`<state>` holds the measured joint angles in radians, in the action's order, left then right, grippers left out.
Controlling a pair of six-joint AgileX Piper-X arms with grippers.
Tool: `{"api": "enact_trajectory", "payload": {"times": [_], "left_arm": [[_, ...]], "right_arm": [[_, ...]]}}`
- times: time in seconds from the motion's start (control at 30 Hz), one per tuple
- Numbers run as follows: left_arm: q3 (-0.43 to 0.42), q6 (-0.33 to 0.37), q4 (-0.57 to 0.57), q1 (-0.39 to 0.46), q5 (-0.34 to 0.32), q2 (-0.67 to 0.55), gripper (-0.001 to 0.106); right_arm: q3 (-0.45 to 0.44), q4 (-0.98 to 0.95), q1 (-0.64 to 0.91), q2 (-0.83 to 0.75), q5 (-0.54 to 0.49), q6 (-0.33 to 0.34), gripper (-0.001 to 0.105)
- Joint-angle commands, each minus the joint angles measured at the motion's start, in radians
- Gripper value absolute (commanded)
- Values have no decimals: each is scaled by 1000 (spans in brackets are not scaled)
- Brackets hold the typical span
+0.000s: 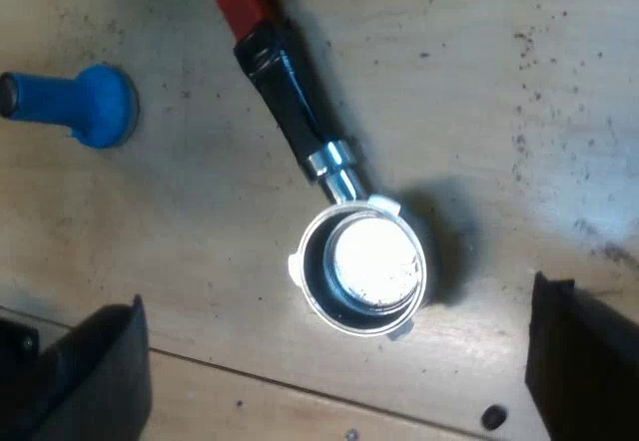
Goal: Put the handle in the coffee machine
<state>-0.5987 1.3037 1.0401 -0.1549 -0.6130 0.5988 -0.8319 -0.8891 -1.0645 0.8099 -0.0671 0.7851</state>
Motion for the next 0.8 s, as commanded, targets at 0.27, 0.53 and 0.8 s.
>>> {"api": "enact_trajectory", "payload": {"times": [0.27, 0.53, 0.8], "left_arm": [[-6, -56, -60, -29, 2, -5, 86], [-6, -130, -56, -151, -60, -5, 86], [-6, -164, -51, -290, -81, -5, 86]], "right_arm": [[-10, -5, -119, 161, -4, -691, 78], [-10, 69, -119, 235, -8, -907, 78], [-10, 132, -119, 326, 3, -1001, 78]]}}
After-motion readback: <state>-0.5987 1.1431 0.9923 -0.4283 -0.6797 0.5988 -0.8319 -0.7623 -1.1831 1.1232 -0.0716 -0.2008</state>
